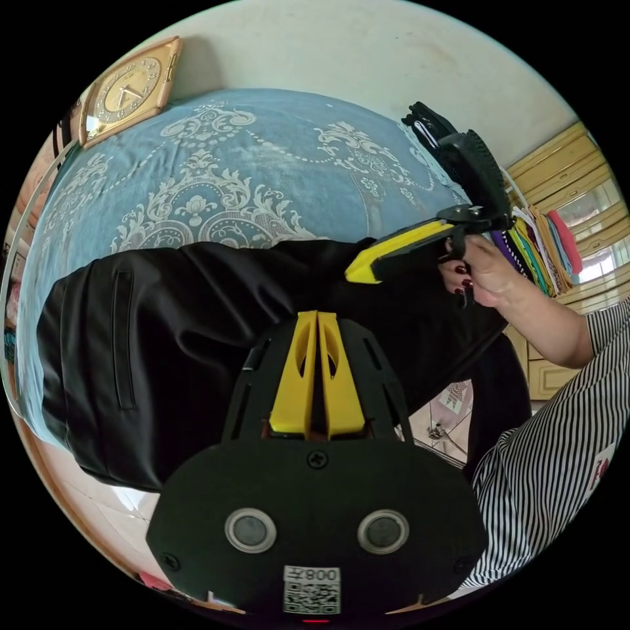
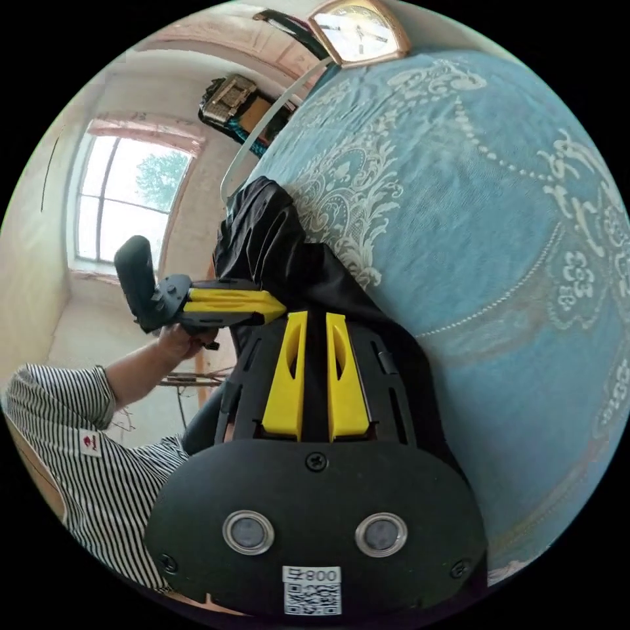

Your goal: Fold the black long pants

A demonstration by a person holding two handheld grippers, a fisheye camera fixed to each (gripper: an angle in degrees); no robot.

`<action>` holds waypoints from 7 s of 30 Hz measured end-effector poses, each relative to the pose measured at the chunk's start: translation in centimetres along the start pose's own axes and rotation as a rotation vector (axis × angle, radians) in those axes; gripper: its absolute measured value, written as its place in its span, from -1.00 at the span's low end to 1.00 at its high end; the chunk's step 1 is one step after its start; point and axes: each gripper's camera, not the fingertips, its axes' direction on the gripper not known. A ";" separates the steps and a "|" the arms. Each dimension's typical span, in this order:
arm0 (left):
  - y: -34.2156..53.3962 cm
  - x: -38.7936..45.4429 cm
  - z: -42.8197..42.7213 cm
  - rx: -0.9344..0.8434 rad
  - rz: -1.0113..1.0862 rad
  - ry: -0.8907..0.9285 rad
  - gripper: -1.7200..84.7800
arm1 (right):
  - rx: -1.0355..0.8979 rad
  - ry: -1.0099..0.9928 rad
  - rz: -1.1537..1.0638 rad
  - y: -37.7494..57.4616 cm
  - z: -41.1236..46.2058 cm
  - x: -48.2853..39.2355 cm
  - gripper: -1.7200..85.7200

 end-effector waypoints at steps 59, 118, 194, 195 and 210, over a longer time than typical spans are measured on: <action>4.8 -31.6 8.5 0.177 -0.378 0.340 -0.93 | 0.172 0.087 0.099 -2.4 -11.1 -14.9 -0.96; 33.4 -19.5 -6.4 0.181 -0.442 -0.354 -0.95 | 0.021 0.501 -0.203 15.4 -3.4 -19.6 -0.96; -38.1 85.9 17.1 -0.560 0.951 0.114 -0.75 | 0.856 0.286 0.877 100.9 18.3 27.6 -0.77; -38.7 86.0 17.3 -0.573 0.936 0.134 -0.76 | 0.851 0.291 0.875 100.8 18.4 27.7 -0.77; -41.0 84.7 13.0 -0.502 0.960 0.203 -0.92 | 0.940 0.112 0.827 99.3 17.9 26.4 -0.86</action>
